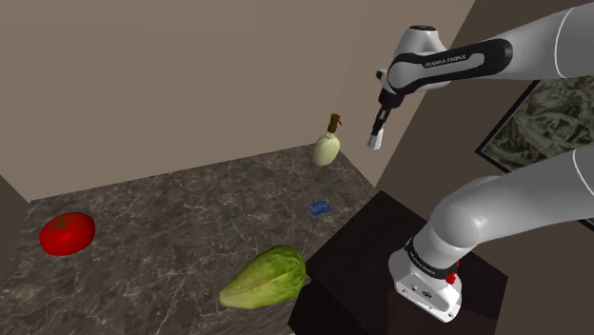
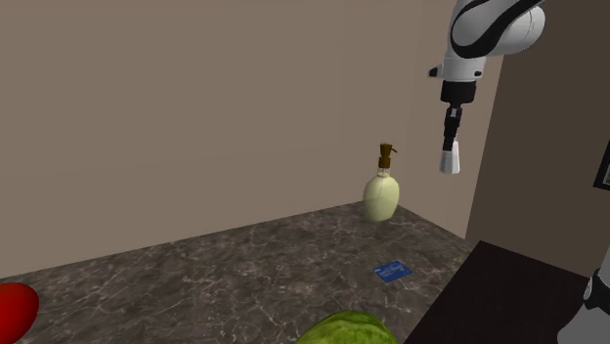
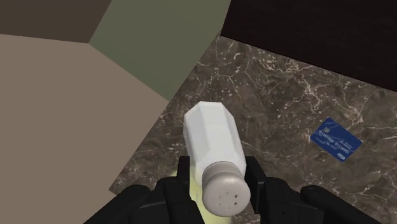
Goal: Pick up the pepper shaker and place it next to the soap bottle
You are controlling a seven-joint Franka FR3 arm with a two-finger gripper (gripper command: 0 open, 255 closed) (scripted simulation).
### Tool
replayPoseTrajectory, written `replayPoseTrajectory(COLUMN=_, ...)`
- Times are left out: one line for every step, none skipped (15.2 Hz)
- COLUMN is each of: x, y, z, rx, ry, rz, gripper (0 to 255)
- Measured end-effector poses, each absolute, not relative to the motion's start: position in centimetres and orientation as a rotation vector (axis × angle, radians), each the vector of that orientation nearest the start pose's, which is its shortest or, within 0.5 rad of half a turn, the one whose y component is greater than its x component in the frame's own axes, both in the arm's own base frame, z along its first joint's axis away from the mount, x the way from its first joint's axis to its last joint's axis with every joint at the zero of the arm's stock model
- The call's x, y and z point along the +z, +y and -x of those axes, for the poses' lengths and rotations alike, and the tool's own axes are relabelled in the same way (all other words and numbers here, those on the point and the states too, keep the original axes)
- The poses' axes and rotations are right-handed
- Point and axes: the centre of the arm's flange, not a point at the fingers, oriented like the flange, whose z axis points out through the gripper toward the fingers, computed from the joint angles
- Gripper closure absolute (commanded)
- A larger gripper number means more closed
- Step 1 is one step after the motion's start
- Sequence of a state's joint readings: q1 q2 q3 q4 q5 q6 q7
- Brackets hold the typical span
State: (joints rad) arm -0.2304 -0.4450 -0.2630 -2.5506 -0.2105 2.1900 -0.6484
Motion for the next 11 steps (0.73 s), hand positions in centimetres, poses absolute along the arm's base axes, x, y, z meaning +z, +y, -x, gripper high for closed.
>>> replayPoseTrajectory(x=41.9, y=-20.1, z=-35.7, rx=-0.051, ry=-0.470, rz=3.202, gripper=255)
replayPoseTrajectory(x=41.3, y=-20.0, z=-35.7, rx=-0.051, ry=-0.470, rz=3.202, gripper=255)
replayPoseTrajectory(x=40.8, y=-20.1, z=-35.7, rx=-0.051, ry=-0.470, rz=3.202, gripper=255)
replayPoseTrajectory(x=40.2, y=-20.0, z=-35.7, rx=-0.051, ry=-0.470, rz=3.202, gripper=255)
replayPoseTrajectory(x=39.7, y=-20.0, z=-35.8, rx=-0.051, ry=-0.470, rz=3.202, gripper=255)
replayPoseTrajectory(x=39.0, y=-19.9, z=-35.7, rx=-0.051, ry=-0.470, rz=3.202, gripper=255)
replayPoseTrajectory(x=38.5, y=-20.0, z=-35.7, rx=-0.051, ry=-0.470, rz=3.202, gripper=255)
replayPoseTrajectory(x=38.1, y=-19.9, z=-35.6, rx=-0.051, ry=-0.470, rz=3.202, gripper=255)
replayPoseTrajectory(x=37.5, y=-20.0, z=-35.7, rx=-0.051, ry=-0.470, rz=3.202, gripper=255)
replayPoseTrajectory(x=37.1, y=-20.0, z=-35.7, rx=-0.051, ry=-0.470, rz=3.202, gripper=255)
replayPoseTrajectory(x=36.6, y=-20.1, z=-35.7, rx=-0.051, ry=-0.470, rz=3.202, gripper=255)
